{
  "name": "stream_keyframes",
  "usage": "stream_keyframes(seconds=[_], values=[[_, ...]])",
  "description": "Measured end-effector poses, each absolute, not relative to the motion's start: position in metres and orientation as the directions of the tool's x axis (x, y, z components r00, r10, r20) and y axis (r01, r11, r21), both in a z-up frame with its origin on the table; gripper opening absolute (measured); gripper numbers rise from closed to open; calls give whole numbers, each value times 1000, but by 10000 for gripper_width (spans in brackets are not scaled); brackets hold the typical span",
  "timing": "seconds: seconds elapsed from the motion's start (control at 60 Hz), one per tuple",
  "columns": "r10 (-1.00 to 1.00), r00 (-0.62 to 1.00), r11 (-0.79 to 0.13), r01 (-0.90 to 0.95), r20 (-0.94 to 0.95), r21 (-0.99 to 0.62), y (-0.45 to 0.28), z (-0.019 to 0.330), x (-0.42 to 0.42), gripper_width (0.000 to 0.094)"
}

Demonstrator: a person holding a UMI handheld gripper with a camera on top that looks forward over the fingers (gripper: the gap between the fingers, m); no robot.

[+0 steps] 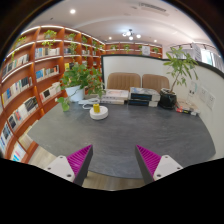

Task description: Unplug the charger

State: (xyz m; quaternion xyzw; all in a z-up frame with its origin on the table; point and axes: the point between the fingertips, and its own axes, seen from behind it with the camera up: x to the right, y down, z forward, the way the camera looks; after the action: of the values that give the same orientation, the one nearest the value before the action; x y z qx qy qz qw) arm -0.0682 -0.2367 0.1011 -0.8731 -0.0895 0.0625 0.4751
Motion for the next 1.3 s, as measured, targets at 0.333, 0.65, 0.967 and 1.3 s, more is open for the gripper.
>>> stream_keyframes(seconds=[0.333,0.65,0.967,1.3], values=[[160,987,-530,67,-22,-845,-56,50,-205,794],[65,998,-494,30,-3,-869,49,26,-236,423],[36,999,-541,13,-7,-841,53,21,-233,57],[6,995,-79,-100,-100,-992,89,356,-116,47]])
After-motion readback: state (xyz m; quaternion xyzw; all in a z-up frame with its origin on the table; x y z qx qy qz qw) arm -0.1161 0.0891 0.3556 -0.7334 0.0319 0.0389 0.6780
